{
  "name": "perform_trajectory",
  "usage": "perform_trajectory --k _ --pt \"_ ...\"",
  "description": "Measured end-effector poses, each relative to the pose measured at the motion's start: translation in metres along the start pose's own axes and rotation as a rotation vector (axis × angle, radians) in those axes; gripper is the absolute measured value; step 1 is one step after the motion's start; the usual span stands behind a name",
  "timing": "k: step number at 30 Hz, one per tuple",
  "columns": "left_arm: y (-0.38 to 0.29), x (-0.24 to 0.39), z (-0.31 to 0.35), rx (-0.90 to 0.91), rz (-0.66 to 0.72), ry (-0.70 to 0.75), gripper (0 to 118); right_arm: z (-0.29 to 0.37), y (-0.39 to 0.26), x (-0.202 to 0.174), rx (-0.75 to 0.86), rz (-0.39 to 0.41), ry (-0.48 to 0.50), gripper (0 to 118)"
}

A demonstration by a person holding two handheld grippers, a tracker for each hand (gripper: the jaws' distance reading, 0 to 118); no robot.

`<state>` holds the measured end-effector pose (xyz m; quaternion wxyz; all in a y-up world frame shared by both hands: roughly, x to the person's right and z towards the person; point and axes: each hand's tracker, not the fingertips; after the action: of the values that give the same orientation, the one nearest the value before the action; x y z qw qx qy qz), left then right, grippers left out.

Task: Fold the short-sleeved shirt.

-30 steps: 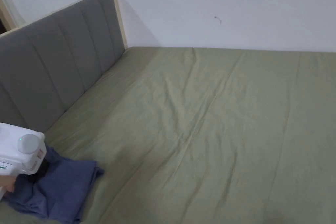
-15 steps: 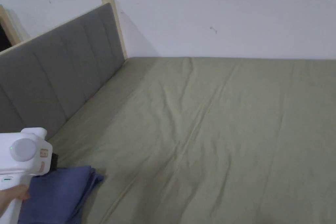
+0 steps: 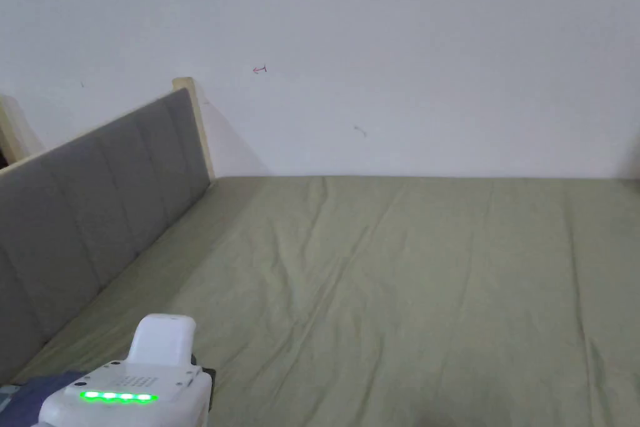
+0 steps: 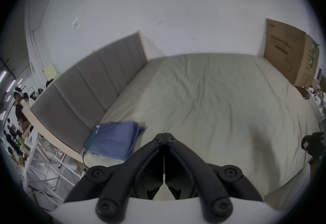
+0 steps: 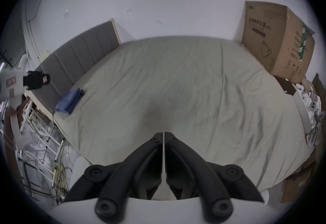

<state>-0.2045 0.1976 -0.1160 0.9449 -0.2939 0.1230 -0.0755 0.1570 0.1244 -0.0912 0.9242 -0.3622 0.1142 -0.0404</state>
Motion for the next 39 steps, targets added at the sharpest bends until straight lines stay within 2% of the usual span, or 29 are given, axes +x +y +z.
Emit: perform_trajectory --k 2,5,8,11,13,16,17,20,23,26,28,29,31,32,33,34,35,39 --pt "0.003 0.010 0.028 0.038 0.055 -0.044 0 0.020 0.006 -0.001 0.087 -0.010 0.003 2" --pt "0.008 0.022 0.068 0.144 0.152 -0.074 0 0.049 0.014 -0.008 0.212 0.042 -0.042 2" --pt "0.015 0.035 0.098 0.223 0.190 -0.132 0 0.070 0.027 -0.012 0.299 0.043 -0.072 2" --pt "0.023 0.051 0.120 0.265 0.200 -0.134 0 0.088 0.049 -0.014 0.380 0.053 -0.076 2" --pt "0.029 0.066 0.132 0.351 0.152 -0.150 0 0.100 0.065 -0.018 0.464 0.083 -0.103 2" --pt "0.036 0.086 0.145 0.420 0.115 -0.136 0 0.120 0.078 -0.023 0.544 0.124 -0.183 2" --pt "0.037 0.094 0.150 0.430 0.110 -0.131 0 0.127 0.077 -0.023 0.566 0.116 -0.213 2" --pt "0.038 0.103 0.160 0.475 0.134 -0.140 0 0.142 0.069 -0.018 0.592 0.059 -0.206 2" --pt "0.040 0.112 0.166 0.487 0.133 -0.133 1 0.151 0.057 -0.015 0.623 0.050 -0.220 2" --pt "0.037 0.113 0.173 0.501 0.133 -0.120 13 0.154 0.048 -0.017 0.645 0.107 -0.307 3" --pt "0.033 0.113 0.177 0.504 0.146 -0.120 21 0.154 0.046 -0.015 0.646 0.102 -0.301 5" --pt "0.030 0.115 0.178 0.504 0.139 -0.124 21 0.155 0.046 -0.013 0.641 0.085 -0.294 5" --pt "0.026 0.117 0.178 0.491 0.099 -0.136 53 0.154 0.047 -0.009 0.630 0.049 -0.268 24" --pt "0.025 0.118 0.177 0.480 0.089 -0.140 69 0.154 0.047 -0.007 0.627 0.042 -0.260 40" --pt "0.023 0.118 0.177 0.481 0.096 -0.136 83 0.153 0.047 -0.007 0.624 0.043 -0.262 67" --pt "0.023 0.118 0.178 0.474 0.098 -0.136 86 0.153 0.046 -0.006 0.624 0.043 -0.264 84" --pt "0.023 0.117 0.179 0.467 0.112 -0.140 86 0.153 0.044 -0.005 0.631 0.045 -0.273 93" --pt "0.025 0.117 0.182 0.446 0.123 -0.166 92 0.155 0.045 -0.002 0.634 0.055 -0.294 100"
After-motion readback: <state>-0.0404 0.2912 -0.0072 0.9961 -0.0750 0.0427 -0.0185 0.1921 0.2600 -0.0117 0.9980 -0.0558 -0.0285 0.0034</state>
